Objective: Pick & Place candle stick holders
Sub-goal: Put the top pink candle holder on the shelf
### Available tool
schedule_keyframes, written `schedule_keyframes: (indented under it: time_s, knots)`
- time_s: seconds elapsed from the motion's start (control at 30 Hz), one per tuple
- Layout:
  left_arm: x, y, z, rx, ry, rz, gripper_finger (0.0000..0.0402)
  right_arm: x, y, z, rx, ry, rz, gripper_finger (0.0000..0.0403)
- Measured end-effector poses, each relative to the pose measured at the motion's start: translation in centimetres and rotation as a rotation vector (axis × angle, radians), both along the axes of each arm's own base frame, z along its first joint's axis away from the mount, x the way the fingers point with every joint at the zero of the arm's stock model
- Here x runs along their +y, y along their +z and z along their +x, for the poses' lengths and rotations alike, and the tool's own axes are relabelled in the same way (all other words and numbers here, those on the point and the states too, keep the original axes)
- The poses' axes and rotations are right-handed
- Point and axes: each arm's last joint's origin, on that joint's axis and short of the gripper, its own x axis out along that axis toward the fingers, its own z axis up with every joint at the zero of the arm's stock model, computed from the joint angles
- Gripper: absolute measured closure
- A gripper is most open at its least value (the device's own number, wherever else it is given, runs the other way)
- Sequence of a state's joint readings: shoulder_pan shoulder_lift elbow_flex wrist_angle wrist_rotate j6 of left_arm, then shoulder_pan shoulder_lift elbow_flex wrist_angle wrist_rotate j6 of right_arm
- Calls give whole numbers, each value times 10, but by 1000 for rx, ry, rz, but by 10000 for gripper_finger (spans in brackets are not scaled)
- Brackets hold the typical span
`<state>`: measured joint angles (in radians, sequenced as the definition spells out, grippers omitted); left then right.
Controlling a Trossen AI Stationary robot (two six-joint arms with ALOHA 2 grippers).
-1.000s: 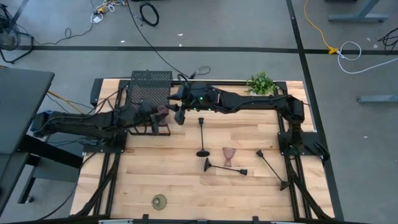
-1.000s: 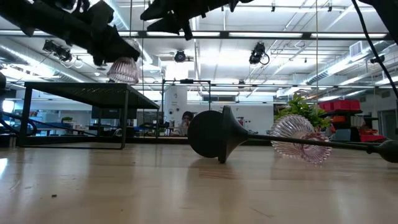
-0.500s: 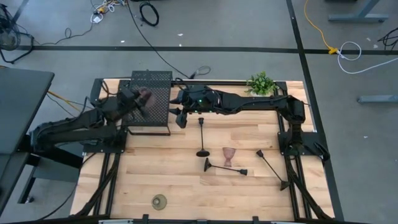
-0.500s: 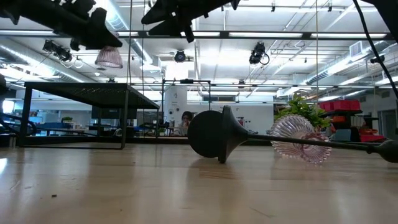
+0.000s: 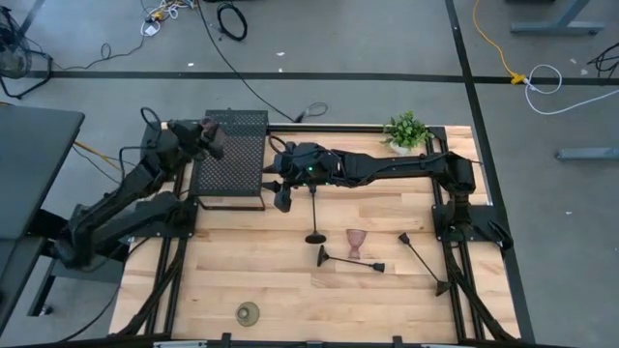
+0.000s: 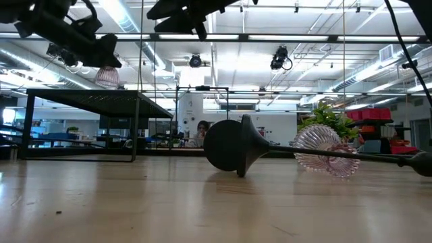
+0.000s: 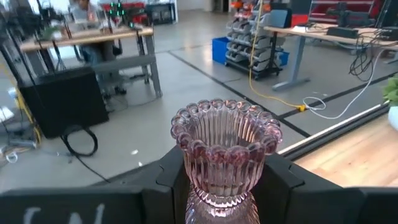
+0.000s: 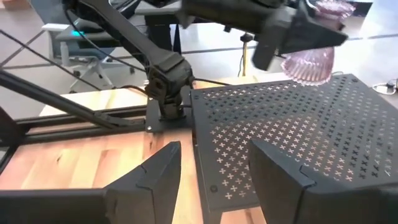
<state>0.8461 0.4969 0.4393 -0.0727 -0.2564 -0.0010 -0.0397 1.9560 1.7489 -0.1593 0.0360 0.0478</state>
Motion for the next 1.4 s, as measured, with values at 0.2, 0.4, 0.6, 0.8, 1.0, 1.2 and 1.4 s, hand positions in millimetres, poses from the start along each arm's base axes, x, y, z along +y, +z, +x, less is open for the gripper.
schedule_keyframes:
  time_s: [0.2,0.4,0.6,0.8,1.0,1.2,1.4]
  knots:
    - [14,-2,-5,-16,22,-22,270,3,0,0,1,10,-7,216]
    - [17,2,-1,-110,25,-15,270,7,-1,0,3,24,-21,216]
    - [28,-7,11,-76,109,-48,270,8,-4,0,9,28,-28,216]
    - [41,-12,26,-44,262,-58,270,8,-4,0,9,28,-29,216]
    - [59,-17,40,-24,336,-120,270,8,-7,-1,38,38,-51,216]
    - [78,-30,43,42,453,-144,271,8,-9,-1,61,44,-64,216]
    - [86,-32,45,17,493,-114,271,8,-12,-3,96,53,-79,216]
